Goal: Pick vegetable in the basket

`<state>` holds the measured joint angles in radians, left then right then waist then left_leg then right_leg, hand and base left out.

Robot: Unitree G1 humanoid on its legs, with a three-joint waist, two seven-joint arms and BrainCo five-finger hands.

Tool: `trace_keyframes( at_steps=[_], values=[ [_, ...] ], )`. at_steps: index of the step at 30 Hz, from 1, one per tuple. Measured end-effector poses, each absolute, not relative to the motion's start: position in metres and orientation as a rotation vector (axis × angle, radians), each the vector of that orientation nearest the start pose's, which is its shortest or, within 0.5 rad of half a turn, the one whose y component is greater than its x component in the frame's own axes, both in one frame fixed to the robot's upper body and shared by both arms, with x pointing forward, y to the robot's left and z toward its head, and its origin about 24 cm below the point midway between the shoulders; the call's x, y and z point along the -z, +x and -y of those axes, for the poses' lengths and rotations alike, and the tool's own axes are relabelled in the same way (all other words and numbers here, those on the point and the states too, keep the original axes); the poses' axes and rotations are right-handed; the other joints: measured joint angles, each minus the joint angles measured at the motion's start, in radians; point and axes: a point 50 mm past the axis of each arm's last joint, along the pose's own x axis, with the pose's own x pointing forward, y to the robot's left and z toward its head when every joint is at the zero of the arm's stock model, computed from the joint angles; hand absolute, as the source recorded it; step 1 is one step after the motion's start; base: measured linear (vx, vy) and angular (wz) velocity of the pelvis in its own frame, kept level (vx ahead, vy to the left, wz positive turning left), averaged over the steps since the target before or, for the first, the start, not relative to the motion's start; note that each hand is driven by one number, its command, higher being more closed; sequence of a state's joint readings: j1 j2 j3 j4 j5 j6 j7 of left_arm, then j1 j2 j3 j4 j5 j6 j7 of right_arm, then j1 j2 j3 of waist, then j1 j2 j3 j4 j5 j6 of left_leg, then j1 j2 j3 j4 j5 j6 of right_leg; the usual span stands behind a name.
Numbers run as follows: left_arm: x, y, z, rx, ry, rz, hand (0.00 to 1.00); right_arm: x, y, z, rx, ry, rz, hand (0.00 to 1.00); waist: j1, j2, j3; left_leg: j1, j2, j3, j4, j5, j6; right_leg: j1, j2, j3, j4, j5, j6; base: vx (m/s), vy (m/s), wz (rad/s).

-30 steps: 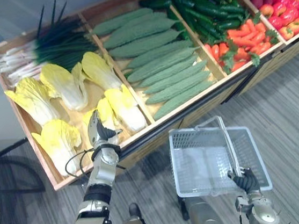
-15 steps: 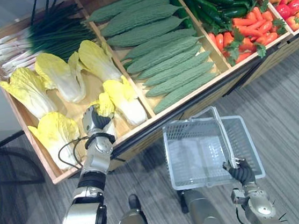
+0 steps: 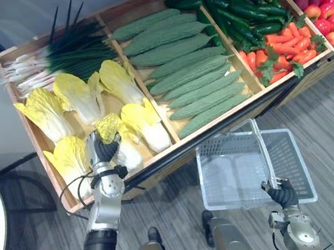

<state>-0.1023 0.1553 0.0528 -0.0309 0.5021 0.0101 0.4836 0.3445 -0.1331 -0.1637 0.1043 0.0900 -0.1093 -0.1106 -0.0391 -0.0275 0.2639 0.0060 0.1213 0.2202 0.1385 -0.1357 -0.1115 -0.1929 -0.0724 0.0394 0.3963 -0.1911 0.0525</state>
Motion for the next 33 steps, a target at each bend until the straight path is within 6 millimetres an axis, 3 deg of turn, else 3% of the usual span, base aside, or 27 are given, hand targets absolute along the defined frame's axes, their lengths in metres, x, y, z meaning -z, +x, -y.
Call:
trace_keyframes(
  at_steps=[4, 8, 10, 13, 15, 17, 19, 20, 21, 23, 24, 26, 27, 28, 29, 31, 33],
  values=[
    [-0.113, 0.249, -0.193, -0.574, 0.545, 0.402, 1.00, 0.035, 0.145, 0.246, 0.391, -0.100, -0.343, 1.00, 0.000, 0.029, -0.035, 0.033, 0.000, 0.014, -0.003, 0.000, 0.000, 0.021, 0.005, 0.021, -0.001, 0.000, 0.000, 0.00, 0.004, -0.12],
    [-0.126, 0.237, -0.177, -0.540, 0.443, 0.502, 1.00, 0.036, 0.142, 0.246, 0.406, -0.101, -0.355, 1.00, -0.001, 0.033, -0.052, 0.053, 0.008, 0.070, 0.005, -0.015, 0.008, 0.013, 0.032, 0.075, 0.001, 0.001, 0.001, -0.05, -0.012, -0.49],
    [-0.121, 0.232, -0.162, -0.471, 0.379, 0.508, 1.00, 0.030, 0.141, 0.247, 0.451, -0.070, -0.320, 1.00, -0.003, 0.031, -0.055, 0.068, 0.032, 0.143, 0.050, -0.059, 0.005, -0.003, 0.070, 0.139, 0.015, 0.003, 0.005, -0.10, -0.009, -1.01],
    [-0.115, 0.228, -0.142, -0.384, 0.315, 0.483, 1.00, 0.004, 0.149, 0.241, 0.457, -0.042, -0.193, 1.00, -0.006, 0.034, -0.061, 0.069, 0.072, 0.263, 0.142, -0.122, 0.000, -0.051, 0.130, 0.245, 0.045, 0.014, 0.018, -0.10, 0.025, -1.40],
    [-0.114, 0.228, -0.127, -0.312, 0.286, 0.487, 1.00, -0.013, 0.157, 0.238, 0.453, -0.041, -0.111, 1.00, -0.008, 0.036, -0.075, 0.077, 0.103, 0.361, 0.158, -0.134, 0.003, -0.100, 0.103, 0.180, 0.032, 0.007, 0.006, -0.07, 0.047, -1.29],
    [-0.112, 0.227, -0.110, -0.210, 0.258, 0.491, 1.00, -0.023, 0.173, 0.229, 0.423, -0.021, -0.043, 1.00, -0.026, 0.025, -0.083, 0.124, 0.119, 0.478, 0.144, -0.134, 0.003, -0.132, -0.030, -0.109, 0.025, 0.030, -0.032, 0.00, 0.049, -1.43],
    [-0.108, 0.230, -0.103, -0.152, 0.256, 0.474, 1.00, -0.029, 0.184, 0.223, 0.394, -0.024, -0.008, 1.00, -0.036, 0.027, -0.089, 0.159, 0.127, 0.545, 0.132, -0.134, 0.002, -0.123, -0.115, -0.334, 0.030, 0.052, -0.071, 0.09, -0.068, -1.36],
    [-0.105, 0.233, -0.099, -0.128, 0.259, 0.466, 1.00, -0.032, 0.192, 0.218, 0.368, -0.036, 0.013, 1.00, -0.034, 0.026, -0.092, 0.183, 0.136, 0.581, 0.127, -0.133, 0.001, -0.120, -0.129, -0.399, 0.038, 0.089, -0.083, 0.15, -0.136, -1.46],
    [-0.104, 0.235, -0.096, -0.111, 0.262, 0.461, 1.00, -0.034, 0.195, 0.216, 0.355, -0.039, 0.023, 1.00, -0.035, 0.027, -0.092, 0.195, 0.141, 0.596, 0.128, -0.133, 0.001, -0.124, -0.119, -0.395, 0.040, 0.110, -0.058, 0.18, -0.182, -1.37],
    [-0.093, 0.244, -0.077, 0.002, 0.271, 0.420, 1.00, -0.042, 0.206, 0.213, 0.300, -0.085, 0.054, 1.00, -0.065, 0.051, -0.098, 0.218, 0.197, 0.627, 0.204, -0.119, 0.002, -0.126, -0.042, -0.324, 0.044, 0.099, -0.068, 0.21, -0.191, -1.19],
    [-0.092, 0.245, -0.072, 0.030, 0.273, 0.417, 1.00, -0.043, 0.208, 0.213, 0.288, -0.095, 0.060, 1.00, -0.066, 0.054, -0.098, 0.217, 0.217, 0.629, 0.253, -0.109, 0.016, -0.123, -0.025, -0.302, 0.044, 0.096, -0.072, 0.23, -0.162, -1.32],
    [-0.090, 0.248, -0.057, 0.107, 0.282, 0.417, 1.00, -0.047, 0.212, 0.214, 0.260, -0.126, 0.071, 1.00, -0.069, 0.053, -0.096, 0.189, 0.300, 0.554, 0.524, 0.009, 0.136, -0.054, 0.018, -0.215, 0.004, 0.088, -0.086, 0.26, -0.119, -1.26],
    [-0.088, 0.247, -0.055, 0.122, 0.284, 0.415, 1.00, -0.047, 0.213, 0.212, 0.245, -0.132, 0.073, 1.00, -0.071, 0.052, -0.096, 0.172, 0.298, 0.500, 0.576, 0.001, 0.131, -0.027, 0.022, -0.191, -0.017, 0.087, -0.086, 0.24, -0.050, -1.11],
    [-0.088, 0.246, -0.050, 0.144, 0.275, 0.416, 1.00, -0.049, 0.214, 0.212, 0.232, -0.137, 0.076, 1.00, -0.072, 0.052, -0.096, 0.114, 0.258, 0.383, 0.638, -0.066, 0.095, 0.012, 0.025, -0.145, -0.048, 0.088, -0.086, 0.19, 0.026, -1.13],
    [-0.087, 0.245, -0.046, 0.158, 0.272, 0.416, 1.00, -0.050, 0.215, 0.211, 0.214, -0.129, 0.081, 1.00, -0.068, 0.054, -0.097, 0.055, 0.199, 0.270, 0.641, -0.120, 0.091, 0.040, 0.025, -0.096, -0.070, 0.088, -0.086, 0.20, 0.088, -1.33],
    [-0.083, 0.245, -0.045, 0.167, 0.280, 0.401, 1.00, -0.050, 0.217, 0.205, 0.183, -0.135, 0.084, 1.00, -0.058, 0.049, -0.094, 0.005, 0.124, 0.157, 0.580, -0.168, 0.078, 0.067, 0.028, -0.035, -0.086, 0.090, -0.083, 0.14, 0.132, -1.09],
    [-0.074, 0.246, -0.045, 0.175, 0.302, 0.370, 1.00, -0.050, 0.220, 0.198, 0.131, -0.117, 0.084, 1.00, -0.056, 0.056, -0.097, -0.072, 0.016, -0.007, 0.411, -0.174, 0.074, 0.089, 0.030, 0.051, -0.102, 0.095, -0.073, 0.12, 0.194, -1.16]
  ],
)
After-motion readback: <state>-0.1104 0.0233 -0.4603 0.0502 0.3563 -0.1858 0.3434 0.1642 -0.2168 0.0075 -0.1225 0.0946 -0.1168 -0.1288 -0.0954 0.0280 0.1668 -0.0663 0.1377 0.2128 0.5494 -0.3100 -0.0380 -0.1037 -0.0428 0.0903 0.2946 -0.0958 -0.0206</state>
